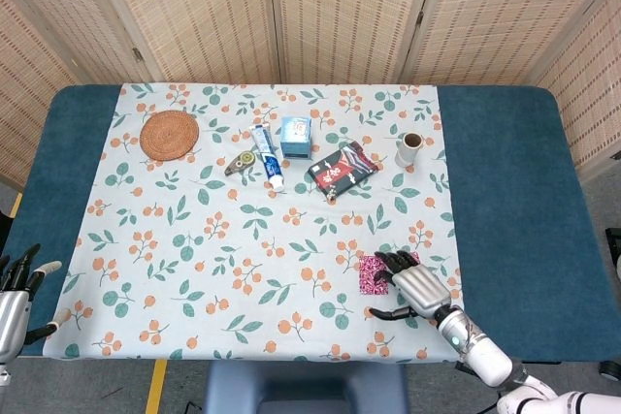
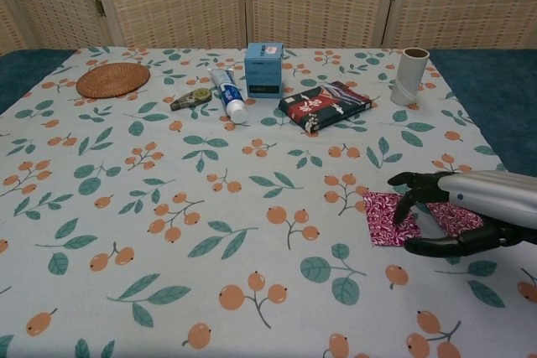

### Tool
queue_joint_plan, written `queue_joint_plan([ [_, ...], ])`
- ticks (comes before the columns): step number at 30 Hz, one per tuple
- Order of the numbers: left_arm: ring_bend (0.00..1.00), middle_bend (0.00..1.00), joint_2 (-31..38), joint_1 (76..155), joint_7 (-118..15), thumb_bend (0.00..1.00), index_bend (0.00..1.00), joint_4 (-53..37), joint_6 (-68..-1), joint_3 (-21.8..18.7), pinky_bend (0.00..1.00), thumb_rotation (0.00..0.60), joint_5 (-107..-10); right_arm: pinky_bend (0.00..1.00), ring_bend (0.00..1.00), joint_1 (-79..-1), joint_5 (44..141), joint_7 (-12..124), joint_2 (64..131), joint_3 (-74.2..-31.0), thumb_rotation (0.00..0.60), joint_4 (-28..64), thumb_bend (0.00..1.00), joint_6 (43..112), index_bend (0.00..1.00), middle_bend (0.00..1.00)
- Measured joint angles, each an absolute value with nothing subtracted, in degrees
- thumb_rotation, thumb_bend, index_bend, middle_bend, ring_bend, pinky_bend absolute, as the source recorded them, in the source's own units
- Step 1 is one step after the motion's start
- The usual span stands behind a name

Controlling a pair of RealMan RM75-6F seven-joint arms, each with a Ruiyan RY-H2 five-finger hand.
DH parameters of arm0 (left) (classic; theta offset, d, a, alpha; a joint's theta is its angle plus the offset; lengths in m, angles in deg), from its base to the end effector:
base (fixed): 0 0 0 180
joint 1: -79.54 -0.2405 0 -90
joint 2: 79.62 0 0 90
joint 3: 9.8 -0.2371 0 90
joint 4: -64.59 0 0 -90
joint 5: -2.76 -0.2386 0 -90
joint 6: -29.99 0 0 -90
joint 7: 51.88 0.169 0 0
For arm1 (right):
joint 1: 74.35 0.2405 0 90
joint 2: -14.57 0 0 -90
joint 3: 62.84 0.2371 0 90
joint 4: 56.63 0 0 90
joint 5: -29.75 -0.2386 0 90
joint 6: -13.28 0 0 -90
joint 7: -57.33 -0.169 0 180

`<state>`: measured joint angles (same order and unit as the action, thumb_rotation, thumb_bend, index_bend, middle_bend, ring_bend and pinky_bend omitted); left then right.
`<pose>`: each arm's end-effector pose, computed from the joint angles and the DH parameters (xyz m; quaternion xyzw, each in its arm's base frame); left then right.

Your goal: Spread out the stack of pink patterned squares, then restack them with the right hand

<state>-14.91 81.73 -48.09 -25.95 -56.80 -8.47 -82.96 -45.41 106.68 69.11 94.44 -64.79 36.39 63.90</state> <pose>-0.3211 0.1864 0.1254 -0.5990 -0.3750 -0.3493 0.6153 -0.2122 -0.2492 -0.0614 0.7861 -0.4456 0.2705 0.3323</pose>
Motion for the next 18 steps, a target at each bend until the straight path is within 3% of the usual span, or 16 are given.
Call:
queue_joint_plan([
  [18,0.15,0.07,-15.0,81.4,-48.0,0.28,0.27,-25.9,-56.8,-8.5,0.00,0.600,-82.5,0.00,0.00,-42.4,101.2,71.0,95.8,-61.2,0.110,32.5,0.26,61.9,0.27,0.05],
])
